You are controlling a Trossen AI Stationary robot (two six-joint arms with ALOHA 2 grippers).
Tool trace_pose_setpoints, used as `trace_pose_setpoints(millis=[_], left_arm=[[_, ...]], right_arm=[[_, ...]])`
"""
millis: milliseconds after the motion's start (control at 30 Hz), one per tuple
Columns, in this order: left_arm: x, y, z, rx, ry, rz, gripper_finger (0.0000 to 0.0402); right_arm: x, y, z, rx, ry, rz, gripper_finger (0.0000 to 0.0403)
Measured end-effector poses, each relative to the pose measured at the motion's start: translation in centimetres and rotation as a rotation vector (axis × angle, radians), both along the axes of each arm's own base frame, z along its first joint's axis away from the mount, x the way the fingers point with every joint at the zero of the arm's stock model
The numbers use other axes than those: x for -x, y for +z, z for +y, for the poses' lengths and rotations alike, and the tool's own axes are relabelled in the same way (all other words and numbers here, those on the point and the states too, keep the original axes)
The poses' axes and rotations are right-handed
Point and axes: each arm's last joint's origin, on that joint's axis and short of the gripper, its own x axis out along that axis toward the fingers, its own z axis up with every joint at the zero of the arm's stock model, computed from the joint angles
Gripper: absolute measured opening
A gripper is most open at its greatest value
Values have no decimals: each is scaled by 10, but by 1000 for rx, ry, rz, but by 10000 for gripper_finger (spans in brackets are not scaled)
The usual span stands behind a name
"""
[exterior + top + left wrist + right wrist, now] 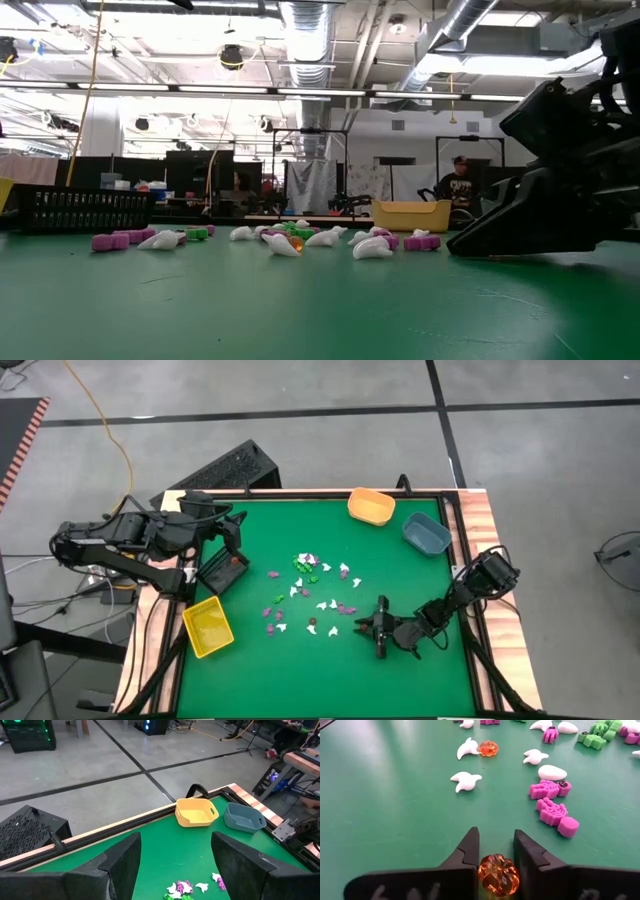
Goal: Sort Halloween decoration
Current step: Put the orange pumpkin toy into the black bin
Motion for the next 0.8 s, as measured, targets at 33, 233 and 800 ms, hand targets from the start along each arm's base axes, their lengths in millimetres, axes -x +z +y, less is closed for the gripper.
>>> trace_pose_setpoints(millis=[33, 233, 800], left_arm=[[0, 0, 0, 0, -1, 0, 231], [0, 0, 0, 2, -5, 1, 231], [4, 2, 0, 3, -49, 6, 231]], right_arm=[[0, 1, 0, -6, 0, -8, 73], [-2, 10, 1, -93, -44, -51, 80], [-41, 68, -34, -116, -163, -84, 81]])
